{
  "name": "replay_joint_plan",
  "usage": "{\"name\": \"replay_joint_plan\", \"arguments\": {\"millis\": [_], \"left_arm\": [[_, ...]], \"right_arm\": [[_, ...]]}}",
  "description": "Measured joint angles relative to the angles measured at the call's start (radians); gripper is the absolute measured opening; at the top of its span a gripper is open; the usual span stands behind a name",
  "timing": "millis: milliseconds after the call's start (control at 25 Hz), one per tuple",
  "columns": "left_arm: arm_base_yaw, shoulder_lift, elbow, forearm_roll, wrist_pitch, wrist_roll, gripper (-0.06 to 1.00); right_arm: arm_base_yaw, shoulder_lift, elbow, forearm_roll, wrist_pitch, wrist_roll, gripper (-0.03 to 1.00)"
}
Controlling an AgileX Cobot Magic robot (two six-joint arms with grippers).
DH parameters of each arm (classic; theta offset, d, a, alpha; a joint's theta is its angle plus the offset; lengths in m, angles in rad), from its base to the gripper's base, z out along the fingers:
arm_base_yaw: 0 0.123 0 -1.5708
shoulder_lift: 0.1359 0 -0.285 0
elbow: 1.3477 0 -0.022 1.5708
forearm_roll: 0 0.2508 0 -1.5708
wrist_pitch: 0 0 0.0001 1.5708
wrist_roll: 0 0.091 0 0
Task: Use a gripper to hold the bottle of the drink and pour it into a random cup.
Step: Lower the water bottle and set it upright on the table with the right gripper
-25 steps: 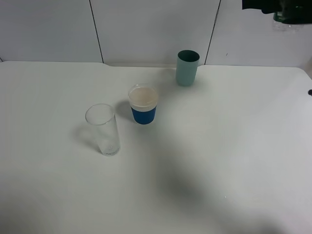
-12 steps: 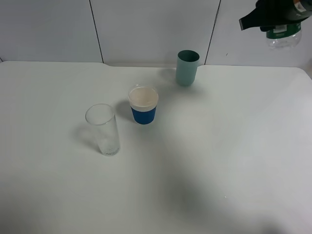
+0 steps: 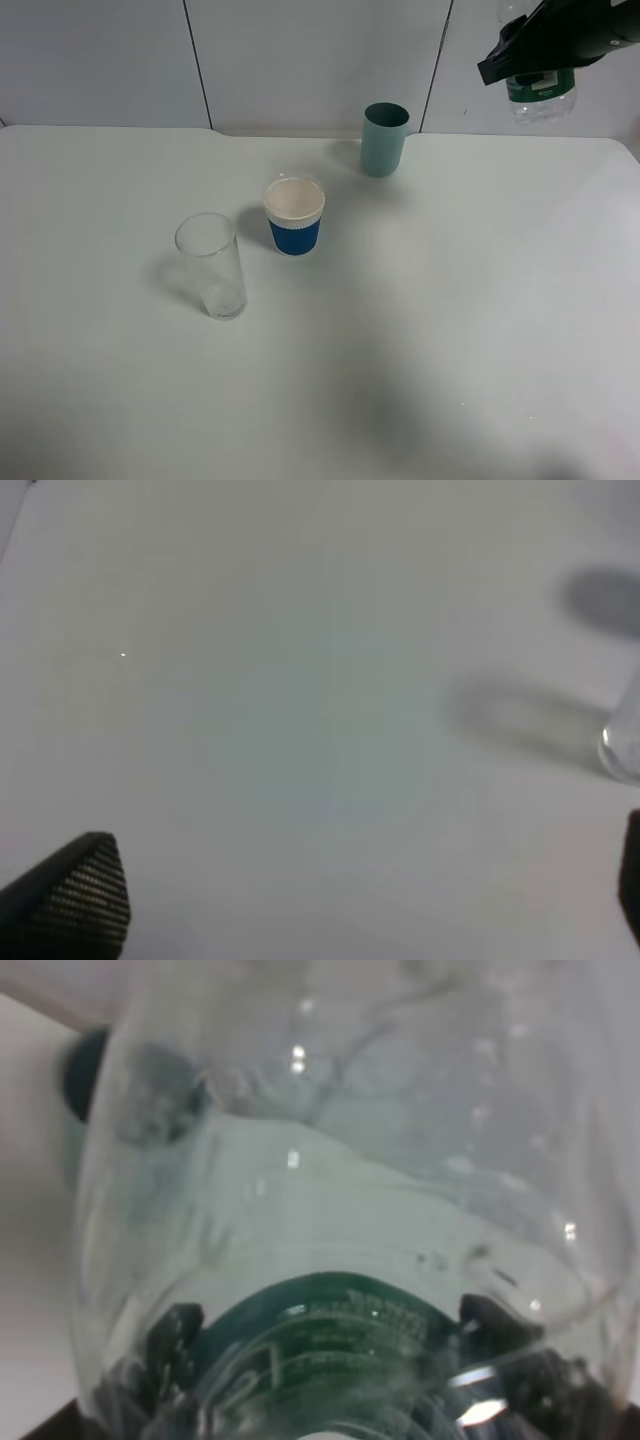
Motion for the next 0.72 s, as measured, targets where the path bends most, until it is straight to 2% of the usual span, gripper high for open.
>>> {"name": "replay_joint_plan", "arguments": {"millis": [120,240,440,600,720], "left_arm": [[0.0,0.0,0.0,0.0,0.0,0.0,0.99],[0.0,0.0,0.0,0.0,0.0,0.0,0.99],[0.0,0.0,0.0,0.0,0.0,0.0,0.99],[0.0,0.0,0.0,0.0,0.0,0.0,0.99],[0.0,0.0,0.0,0.0,0.0,0.0,0.99]], "right_arm": [[-0.026,0.0,0.007,0.105,-0.094,-0.117,0.53],[-0.06,-0.003,0.089,0.162,-0.306,-0.188,0.53],[-0.08,-0.005,0.31,0.187,-0.659,-0.203,0.53],[-0.082,-0.004,0.462,0.213,-0.862,-0.203,0.53],[-0.082,-0.004,0.544,0.249,-0.969,-0.203,0.53]]}}
